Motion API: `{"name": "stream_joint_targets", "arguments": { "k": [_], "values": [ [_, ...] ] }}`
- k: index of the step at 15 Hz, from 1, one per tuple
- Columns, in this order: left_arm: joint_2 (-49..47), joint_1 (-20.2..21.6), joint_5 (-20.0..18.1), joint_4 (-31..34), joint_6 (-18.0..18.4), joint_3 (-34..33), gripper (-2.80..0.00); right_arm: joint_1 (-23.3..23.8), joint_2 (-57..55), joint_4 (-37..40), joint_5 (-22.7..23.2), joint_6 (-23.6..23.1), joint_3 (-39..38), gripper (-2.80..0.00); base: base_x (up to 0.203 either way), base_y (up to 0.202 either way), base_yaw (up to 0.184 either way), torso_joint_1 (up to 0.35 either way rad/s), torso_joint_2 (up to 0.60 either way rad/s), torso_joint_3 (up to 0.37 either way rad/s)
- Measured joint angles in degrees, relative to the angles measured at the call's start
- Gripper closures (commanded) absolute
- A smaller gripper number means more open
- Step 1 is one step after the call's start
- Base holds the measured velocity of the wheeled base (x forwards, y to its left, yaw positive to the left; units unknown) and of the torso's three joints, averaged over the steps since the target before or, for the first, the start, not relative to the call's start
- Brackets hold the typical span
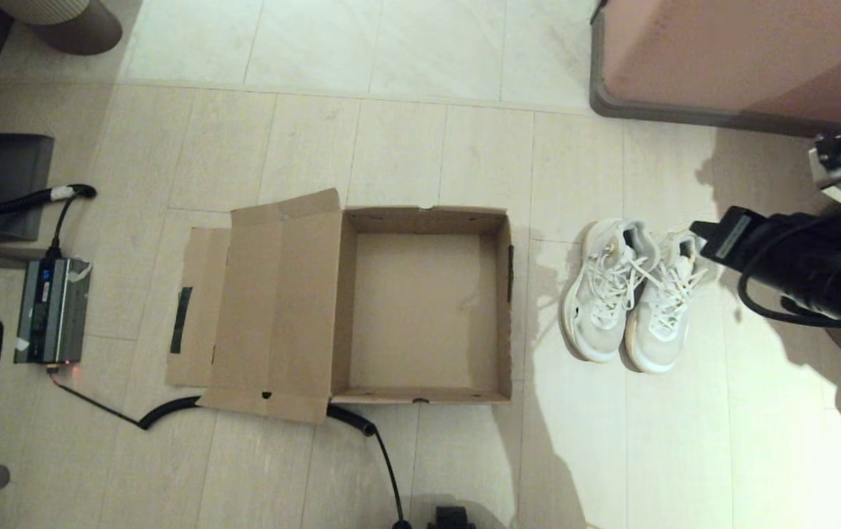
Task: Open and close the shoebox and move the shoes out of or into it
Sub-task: Put the shoes into the shoe box
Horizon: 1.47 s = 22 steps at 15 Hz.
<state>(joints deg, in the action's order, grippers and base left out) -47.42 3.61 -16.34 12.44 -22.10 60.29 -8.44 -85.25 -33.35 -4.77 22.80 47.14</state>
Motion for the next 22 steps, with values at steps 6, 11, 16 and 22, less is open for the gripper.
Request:
{"name": "stream_joint_targets", "arguments": {
  "k": [6, 11, 16, 22],
  "values": [
    [17.58, 2.73, 6.53, 10.78, 7.91, -9.6, 0.0, 3.67, 13.94, -0.02, -1.75, -0.11, -11.87, 0.0, 0.0, 0.0, 0.0, 0.0, 0.0, 0.0],
    [27.72, 2.95, 24.19, 12.48, 19.07, -31.78, 0.0, 3.81, 18.62, 0.26, -1.75, -0.3, -14.43, 0.0, 0.0, 0.0, 0.0, 0.0, 0.0, 0.0],
    [30.89, 2.59, 30.89, 7.15, 22.37, -47.47, 0.0, 3.81, 20.95, 0.11, -1.7, -0.58, -17.1, 0.0, 0.0, 0.0, 0.0, 0.0, 0.0, 0.0],
    [29.76, 3.04, 38.61, 6.85, 28.51, -48.9, 0.0, 3.81, 21.91, 0.32, -1.53, -0.69, -17.7, 0.0, 0.0, 0.0, 0.0, 0.0, 0.0, 0.0]
  ]
}}
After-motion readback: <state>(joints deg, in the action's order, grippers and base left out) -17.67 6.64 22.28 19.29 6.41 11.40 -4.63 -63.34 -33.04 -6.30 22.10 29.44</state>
